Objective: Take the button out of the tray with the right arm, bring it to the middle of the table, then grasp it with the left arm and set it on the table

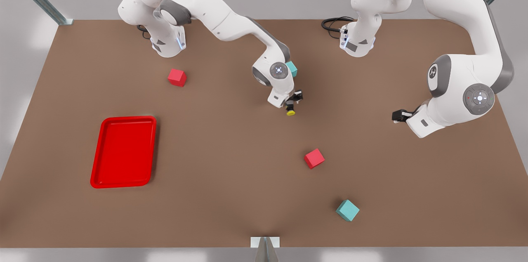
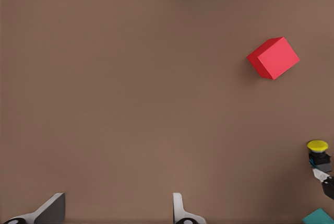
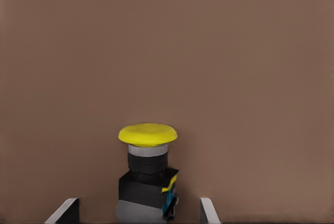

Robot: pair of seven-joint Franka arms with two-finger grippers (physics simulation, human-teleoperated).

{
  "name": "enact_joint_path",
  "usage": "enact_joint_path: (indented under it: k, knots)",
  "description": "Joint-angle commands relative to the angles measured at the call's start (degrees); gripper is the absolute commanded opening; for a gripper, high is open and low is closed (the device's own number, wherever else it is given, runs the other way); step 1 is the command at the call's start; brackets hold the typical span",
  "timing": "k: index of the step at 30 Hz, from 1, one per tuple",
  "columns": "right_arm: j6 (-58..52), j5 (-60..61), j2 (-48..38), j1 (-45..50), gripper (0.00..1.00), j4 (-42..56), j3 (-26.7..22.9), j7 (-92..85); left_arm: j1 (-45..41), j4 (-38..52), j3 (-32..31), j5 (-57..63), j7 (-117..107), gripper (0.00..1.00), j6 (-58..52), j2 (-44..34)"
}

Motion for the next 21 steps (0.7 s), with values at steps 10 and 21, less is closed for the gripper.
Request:
enact_joint_path:
  k: [10, 21]
  knots:
    - [-69.50, -25.15, -12.90, -52.37, 1.00, 29.92, 0.26, -45.66, -37.44, -1.28, -0.01, -13.48, -87.44, 1.00, 19.87, 18.22]
    - [-56.40, -15.66, -35.58, -59.50, 1.00, -2.87, 1.49, -47.34, -46.05, -38.29, 1.58, 1.99, -90.69, 1.00, 66.46, 6.00]
